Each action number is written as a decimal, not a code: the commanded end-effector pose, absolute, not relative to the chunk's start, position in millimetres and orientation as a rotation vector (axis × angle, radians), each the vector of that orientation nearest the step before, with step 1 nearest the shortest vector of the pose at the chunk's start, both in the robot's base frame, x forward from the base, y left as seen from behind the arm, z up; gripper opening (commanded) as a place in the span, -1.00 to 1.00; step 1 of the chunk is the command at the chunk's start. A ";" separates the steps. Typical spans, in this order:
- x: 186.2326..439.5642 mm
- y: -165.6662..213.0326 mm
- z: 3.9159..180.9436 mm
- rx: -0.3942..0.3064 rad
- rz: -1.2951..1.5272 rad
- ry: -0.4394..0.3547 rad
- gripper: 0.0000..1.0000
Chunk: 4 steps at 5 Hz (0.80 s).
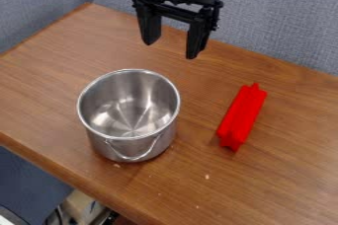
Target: Put the red object in the metal pot
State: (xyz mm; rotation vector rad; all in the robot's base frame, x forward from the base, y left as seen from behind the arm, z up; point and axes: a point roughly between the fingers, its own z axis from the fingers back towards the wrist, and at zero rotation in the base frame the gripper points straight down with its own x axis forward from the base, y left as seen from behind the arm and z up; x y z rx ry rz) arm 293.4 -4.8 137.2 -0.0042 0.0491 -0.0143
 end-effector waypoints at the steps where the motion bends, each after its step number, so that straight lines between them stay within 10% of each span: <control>1: 287.4 -10.1 130.5 -0.005 -0.059 0.063 1.00; 4: 270.2 -60.9 105.4 0.007 -0.134 0.045 1.00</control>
